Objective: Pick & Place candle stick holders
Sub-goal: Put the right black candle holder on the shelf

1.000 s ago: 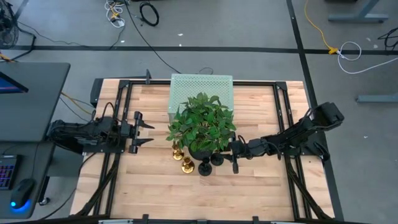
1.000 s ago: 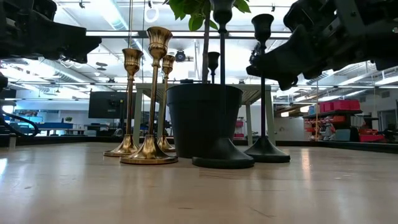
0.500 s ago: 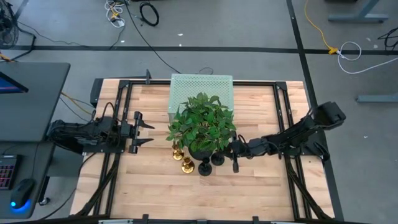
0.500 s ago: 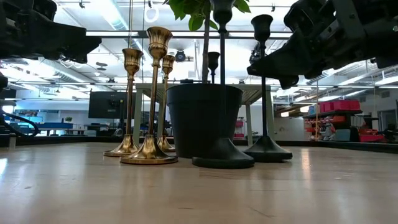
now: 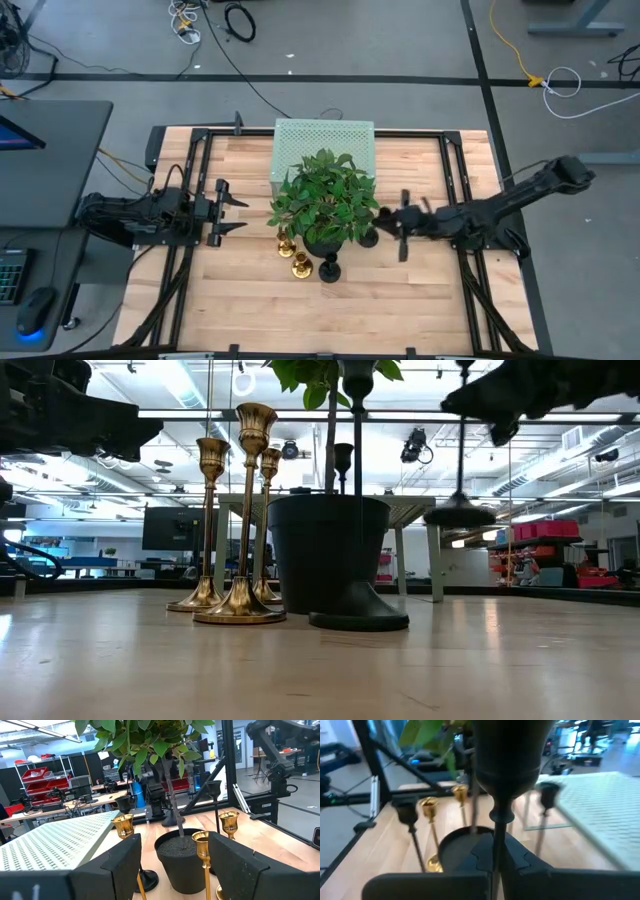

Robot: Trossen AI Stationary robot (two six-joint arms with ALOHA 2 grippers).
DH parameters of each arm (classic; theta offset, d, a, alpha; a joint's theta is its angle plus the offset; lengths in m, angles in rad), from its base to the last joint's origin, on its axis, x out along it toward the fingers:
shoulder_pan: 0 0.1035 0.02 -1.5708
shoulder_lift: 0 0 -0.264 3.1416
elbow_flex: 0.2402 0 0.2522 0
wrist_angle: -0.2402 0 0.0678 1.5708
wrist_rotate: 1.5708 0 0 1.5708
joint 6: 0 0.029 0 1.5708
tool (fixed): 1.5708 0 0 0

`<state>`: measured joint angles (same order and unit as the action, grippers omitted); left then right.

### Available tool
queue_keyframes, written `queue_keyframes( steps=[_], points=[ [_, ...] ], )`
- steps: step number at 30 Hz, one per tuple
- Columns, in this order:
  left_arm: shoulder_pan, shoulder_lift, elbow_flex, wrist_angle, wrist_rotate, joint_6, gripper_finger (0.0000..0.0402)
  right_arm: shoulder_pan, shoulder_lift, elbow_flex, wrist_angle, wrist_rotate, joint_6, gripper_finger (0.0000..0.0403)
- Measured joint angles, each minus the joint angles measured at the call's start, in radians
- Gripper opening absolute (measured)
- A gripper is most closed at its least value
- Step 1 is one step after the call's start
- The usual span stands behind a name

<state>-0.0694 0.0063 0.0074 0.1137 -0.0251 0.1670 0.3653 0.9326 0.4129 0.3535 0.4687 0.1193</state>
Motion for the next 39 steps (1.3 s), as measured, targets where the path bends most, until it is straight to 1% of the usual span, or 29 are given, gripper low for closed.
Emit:
queue_keyframes(
  steps=[3,7,9,12,16,19,21,27,30,33,37,39],
  points=[
    [0.0,0.0,0.0,0.0,0.0,0.0,0.0231,0.0,-0.125,0.016,-0.112,0.051,0.012,0.0005],
    [0.0,0.0,0.0,0.0,0.0,0.0,0.0231,-0.001,-0.231,0.113,-0.317,0.159,0.003,0.0004],
    [0.0,0.0,0.0,0.001,0.0,0.0,0.0231,-0.002,-0.251,0.173,-0.399,0.218,-0.022,0.0004],
    [0.0,0.0,0.0,0.001,0.0,0.0,0.0231,-0.016,-0.258,0.256,-0.469,0.29,-0.08,0.0004],
    [0.0,0.0,0.0,0.001,0.0,0.0,0.0231,-0.066,-0.257,0.334,-0.5,0.34,-0.162,0.0004],
    [0.0,0.0,0.0,0.001,0.0,0.001,0.0231,-0.132,-0.258,0.368,-0.507,0.362,-0.209,0.0004],
    [0.0,0.0,0.0,0.001,0.0,0.002,0.0231,-0.192,-0.257,0.378,-0.507,0.327,-0.229,0.0004],
    [0.0,0.0,0.0,0.002,0.0,0.002,0.0231,-0.417,-0.244,0.379,-0.501,0.142,-0.231,0.0004],
    [0.0,0.0,0.0,0.002,-0.01,0.002,0.0231,-0.544,-0.224,0.379,-0.458,0.003,-0.232,0.0004],
    [0.0,0.0,0.0,0.002,-0.03,0.002,0.0231,-0.672,-0.178,0.379,-0.412,-0.125,-0.224,0.0004],
    [0.0,0.0,0.0,0.002,-0.034,0.003,0.0231,-0.83,-0.064,0.379,-0.303,-0.336,-0.185,0.0004],
    [0.0,0.0,0.0,0.001,-0.034,0.003,0.0231,-0.897,0.007,0.379,-0.236,-0.423,-0.157,0.0004]
  ],
)
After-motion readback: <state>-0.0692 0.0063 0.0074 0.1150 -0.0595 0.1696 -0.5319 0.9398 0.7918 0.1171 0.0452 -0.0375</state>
